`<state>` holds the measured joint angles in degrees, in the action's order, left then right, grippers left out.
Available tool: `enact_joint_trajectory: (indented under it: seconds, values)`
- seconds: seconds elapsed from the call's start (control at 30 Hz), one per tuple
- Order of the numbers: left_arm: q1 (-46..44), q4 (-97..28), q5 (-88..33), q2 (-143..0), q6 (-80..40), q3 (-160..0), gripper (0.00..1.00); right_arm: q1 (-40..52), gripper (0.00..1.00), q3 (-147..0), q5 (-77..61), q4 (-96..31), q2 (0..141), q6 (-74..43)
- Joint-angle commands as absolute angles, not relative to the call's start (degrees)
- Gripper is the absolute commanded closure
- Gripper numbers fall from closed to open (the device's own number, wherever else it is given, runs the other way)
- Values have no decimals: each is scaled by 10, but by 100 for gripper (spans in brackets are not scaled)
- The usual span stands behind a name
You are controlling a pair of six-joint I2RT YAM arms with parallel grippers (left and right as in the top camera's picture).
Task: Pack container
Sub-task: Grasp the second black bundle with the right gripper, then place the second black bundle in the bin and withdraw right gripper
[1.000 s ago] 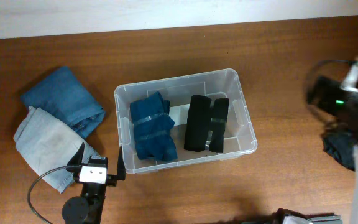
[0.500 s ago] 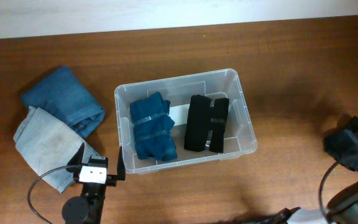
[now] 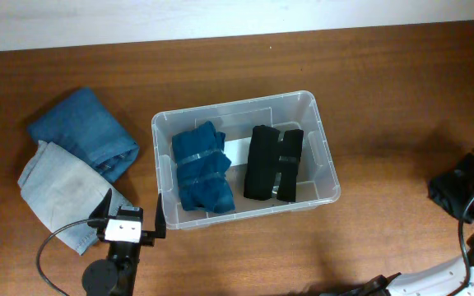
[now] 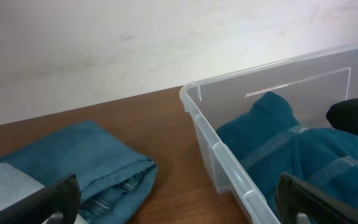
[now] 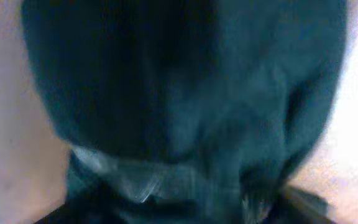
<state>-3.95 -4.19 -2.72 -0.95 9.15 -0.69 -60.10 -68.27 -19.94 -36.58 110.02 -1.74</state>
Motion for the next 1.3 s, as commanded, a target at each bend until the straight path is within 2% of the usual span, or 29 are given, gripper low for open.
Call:
enact_joint_trajectory:
  seconds: [0.0, 0.03, 0.13, 0.17, 0.3, 0.4, 0.57, 0.73, 0.87, 1.0, 1.1, 1.27]
  values:
    - [-36, -46, -25, -7, 86, -5, 0, -592, 58, -674, -341, -367, 1126, -2]
    - [-36, -46, -25, -7, 86, -5, 0, -592, 68, -674, -367, -369, 1121, -2]
    - [-36, -46, -25, -7, 86, -5, 0, -589, 82, -678, -435, -378, 1094, -5]
    - [-36, -46, -25, -7, 86, -5, 0, -586, 84, -682, -456, -384, 1079, -9]
    - [-36, -46, -25, -7, 86, -5, 0, -551, 84, -706, -496, -413, 1000, -9]
    - [-36, -46, -25, -7, 86, -5, 0, -486, 84, -731, -495, -441, 902, -15]
    - [-36, -46, -25, -7, 86, -5, 0, -333, 85, -760, -467, -489, 765, -15]
    - [-36, -46, -25, -7, 86, -5, 0, -147, 84, -760, -381, -534, 701, -37]
    - [-36, -46, -25, -7, 86, -5, 0, 1, 86, -754, -288, -542, 717, -88]
    - [-36, -46, -25, -7, 86, -5, 0, 143, 88, -729, -206, -485, 795, -168]
    - [-36, -46, -25, -7, 86, -5, 0, 187, 88, -712, -199, -434, 863, -211]
    - [-36, -46, -25, -7, 86, -5, 0, 241, 86, -710, -198, -361, 1015, -215]
